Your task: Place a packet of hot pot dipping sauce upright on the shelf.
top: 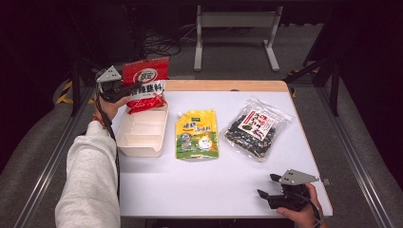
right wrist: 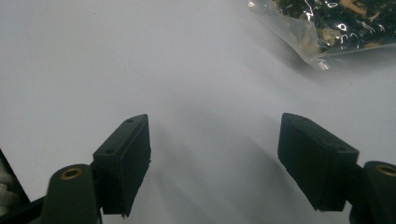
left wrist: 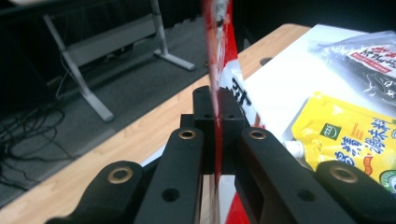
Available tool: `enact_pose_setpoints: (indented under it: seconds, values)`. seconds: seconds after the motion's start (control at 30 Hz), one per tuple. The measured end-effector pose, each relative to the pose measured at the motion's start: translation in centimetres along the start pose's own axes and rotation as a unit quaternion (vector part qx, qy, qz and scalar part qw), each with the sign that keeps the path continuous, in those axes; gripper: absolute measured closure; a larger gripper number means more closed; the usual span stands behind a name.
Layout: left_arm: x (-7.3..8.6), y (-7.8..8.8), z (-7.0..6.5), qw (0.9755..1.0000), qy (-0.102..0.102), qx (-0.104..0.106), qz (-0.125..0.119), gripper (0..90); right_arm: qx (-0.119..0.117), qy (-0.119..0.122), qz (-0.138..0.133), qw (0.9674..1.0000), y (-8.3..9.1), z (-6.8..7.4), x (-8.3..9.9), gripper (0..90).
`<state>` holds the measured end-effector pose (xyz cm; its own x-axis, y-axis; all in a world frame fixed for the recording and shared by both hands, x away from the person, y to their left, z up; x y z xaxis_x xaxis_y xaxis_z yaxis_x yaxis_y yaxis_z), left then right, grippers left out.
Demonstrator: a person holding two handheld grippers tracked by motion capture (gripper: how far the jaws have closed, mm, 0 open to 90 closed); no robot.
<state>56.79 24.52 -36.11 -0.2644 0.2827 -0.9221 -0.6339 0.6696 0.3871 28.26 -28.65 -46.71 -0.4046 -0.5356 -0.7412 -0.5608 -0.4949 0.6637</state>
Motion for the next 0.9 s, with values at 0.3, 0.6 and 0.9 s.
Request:
enact_pose_setpoints:
  seconds: [0.3,0.6,0.9]
  values:
    - [-1.5,-2.0,-0.9,0.9982,-0.059,0.003,0.011,89.2,-0.005,-0.004,0.002,1.0,-0.1,0.0,0.1,26.6]
    - [-1.0,-3.0,-0.8,0.9978,-0.051,-0.009,0.042,70.3,-0.007,-0.011,-0.001,0.9999,0.1,-0.2,0.0,26.8]
    - [2.3,0.0,0.1,0.9981,0.004,-0.023,0.058,84.9,-0.022,-0.008,-0.005,0.9997,-0.2,-0.3,-0.1,26.7]
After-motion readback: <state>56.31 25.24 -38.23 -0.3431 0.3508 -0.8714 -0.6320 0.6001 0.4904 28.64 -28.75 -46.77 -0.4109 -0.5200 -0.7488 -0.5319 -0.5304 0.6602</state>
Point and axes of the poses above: each handheld gripper's, and its own axes: y roughly backward along the jaws, x roughly out of its underside, z roughly to its left, the point moved 2 cm from there along -y, roughly forward along the jaws, and after that the axes turned 7 degrees about y, right-handed, at the moved point
